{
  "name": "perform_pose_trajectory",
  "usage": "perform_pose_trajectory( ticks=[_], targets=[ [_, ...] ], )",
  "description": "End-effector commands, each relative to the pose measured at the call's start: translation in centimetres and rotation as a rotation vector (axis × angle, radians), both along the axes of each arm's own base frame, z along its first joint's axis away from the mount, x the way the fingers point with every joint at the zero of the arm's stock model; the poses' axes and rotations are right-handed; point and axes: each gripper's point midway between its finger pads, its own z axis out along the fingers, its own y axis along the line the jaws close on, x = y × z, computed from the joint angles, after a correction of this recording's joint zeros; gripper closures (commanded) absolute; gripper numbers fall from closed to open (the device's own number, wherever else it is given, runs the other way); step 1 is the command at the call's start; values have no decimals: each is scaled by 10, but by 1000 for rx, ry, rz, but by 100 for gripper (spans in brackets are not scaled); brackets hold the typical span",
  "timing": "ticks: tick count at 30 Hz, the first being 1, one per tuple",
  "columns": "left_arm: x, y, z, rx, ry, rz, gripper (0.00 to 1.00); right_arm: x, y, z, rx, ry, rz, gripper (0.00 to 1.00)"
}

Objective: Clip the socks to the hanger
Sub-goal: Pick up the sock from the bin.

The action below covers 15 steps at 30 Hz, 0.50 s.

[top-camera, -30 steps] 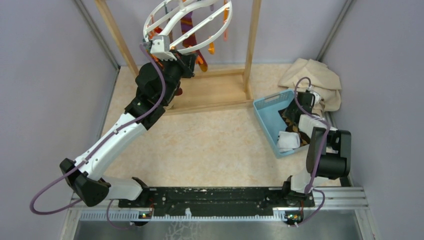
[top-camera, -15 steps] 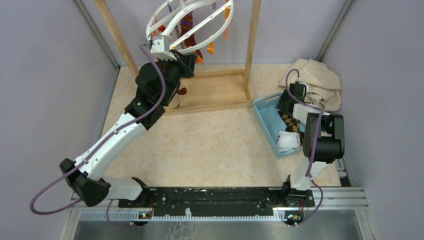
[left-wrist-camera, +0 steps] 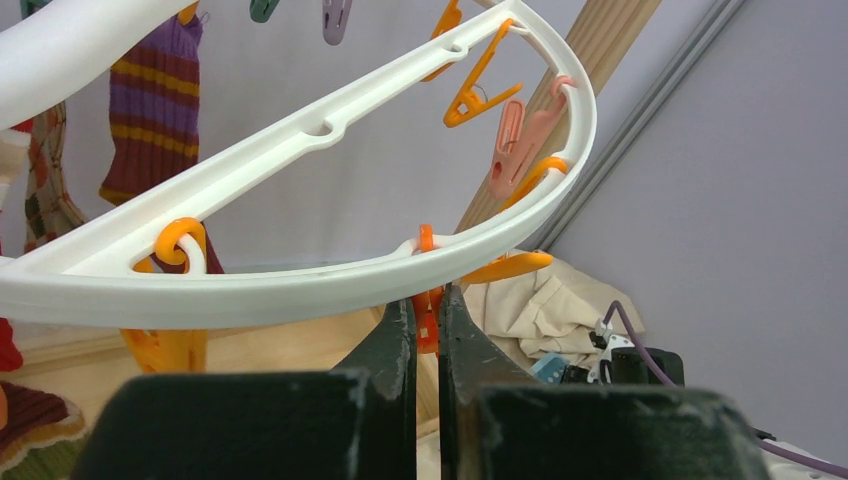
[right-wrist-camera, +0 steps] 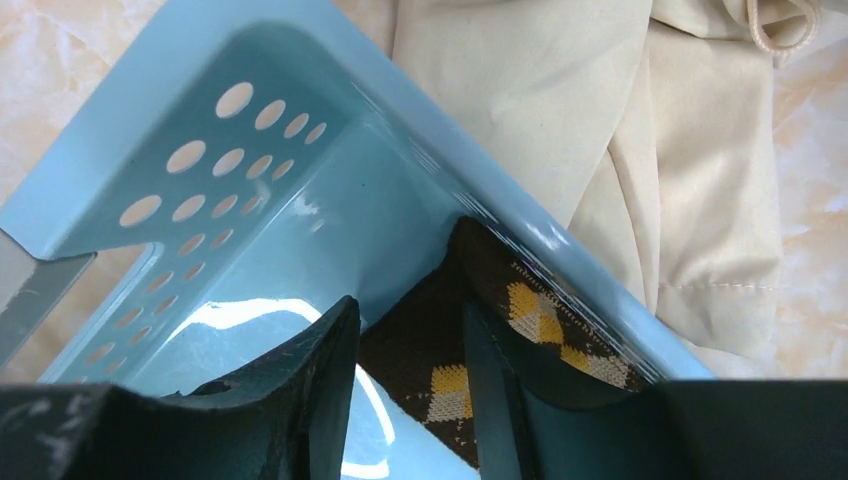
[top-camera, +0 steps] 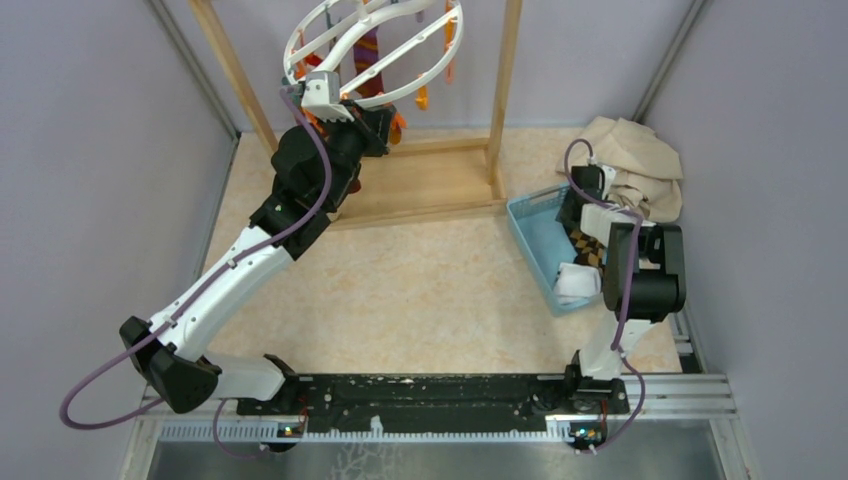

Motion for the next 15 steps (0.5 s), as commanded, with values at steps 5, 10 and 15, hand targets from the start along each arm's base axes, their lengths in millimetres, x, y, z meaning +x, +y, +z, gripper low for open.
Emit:
perform_pose_trajectory(
  ticks=[5, 10, 15],
  targets=[
    [-7, 2, 4, -4, -19, -15, 100, -16, 5, -23, -4, 78, 27, 86],
    [-7, 1, 4, -5, -19, -19, 100, -16, 10, -16, 12, 56, 43, 100],
    [-7, 2, 5, -6, -20, -17, 100, -11, 24, 31, 24, -70, 92, 100]
  ],
)
